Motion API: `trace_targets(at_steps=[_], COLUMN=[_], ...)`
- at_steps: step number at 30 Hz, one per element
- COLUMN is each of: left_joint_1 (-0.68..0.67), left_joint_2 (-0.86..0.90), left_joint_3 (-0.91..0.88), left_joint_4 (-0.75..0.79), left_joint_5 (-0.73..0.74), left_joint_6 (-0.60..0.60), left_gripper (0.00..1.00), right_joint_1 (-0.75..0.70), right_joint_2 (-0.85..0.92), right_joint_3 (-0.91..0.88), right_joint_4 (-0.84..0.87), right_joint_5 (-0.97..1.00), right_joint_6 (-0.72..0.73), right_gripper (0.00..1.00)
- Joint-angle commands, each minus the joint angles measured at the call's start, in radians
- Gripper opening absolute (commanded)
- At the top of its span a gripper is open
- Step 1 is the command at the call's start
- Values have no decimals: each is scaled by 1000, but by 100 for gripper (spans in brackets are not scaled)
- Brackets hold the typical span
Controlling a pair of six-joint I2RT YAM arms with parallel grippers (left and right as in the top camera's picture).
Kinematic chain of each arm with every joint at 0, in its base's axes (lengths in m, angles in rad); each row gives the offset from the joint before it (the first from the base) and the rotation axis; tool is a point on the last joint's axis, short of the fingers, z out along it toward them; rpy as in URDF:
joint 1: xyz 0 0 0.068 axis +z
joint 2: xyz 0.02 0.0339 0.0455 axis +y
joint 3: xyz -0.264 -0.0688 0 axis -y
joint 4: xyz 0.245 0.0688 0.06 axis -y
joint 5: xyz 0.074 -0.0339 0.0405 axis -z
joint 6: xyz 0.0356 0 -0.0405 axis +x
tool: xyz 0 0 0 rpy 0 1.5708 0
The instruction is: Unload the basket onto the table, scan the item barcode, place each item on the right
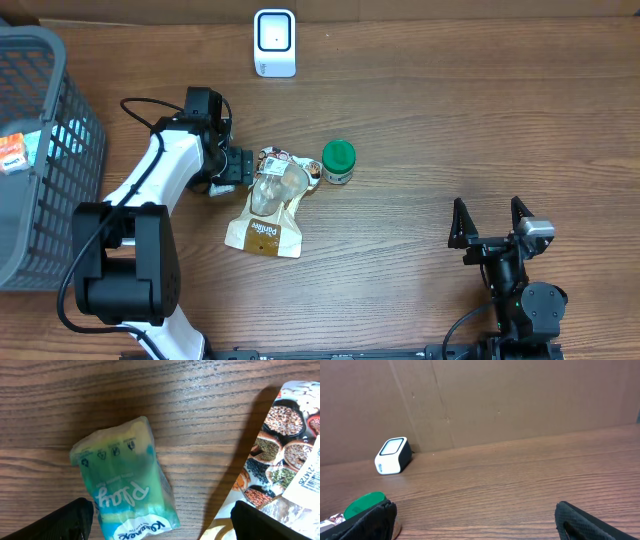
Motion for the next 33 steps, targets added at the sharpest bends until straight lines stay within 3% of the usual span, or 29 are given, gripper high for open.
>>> trace_targets(at_steps=[1,18,27,33], left_joint_1=[-6,-6,-6,-5], left_joint_2=[-5,-202,-289,-295], left_joint_3=[39,599,624,651], left_joint_4=[-37,-457,-556,-542], left_joint_5=[11,64,63,64], left_joint_6=[11,-11,-45,-45], left_gripper=[88,85,85,87], right_joint_1=[4,4,4,4], right_joint_2=[-11,-11,-11,-11], right_joint_3=[-11,-11,-11,-11], right_joint_4=[4,4,4,4], right_joint_5=[-1,-1,-1,-1], right_joint_6=[-1,-1,-1,-1], right_gripper=[100,100,100,100])
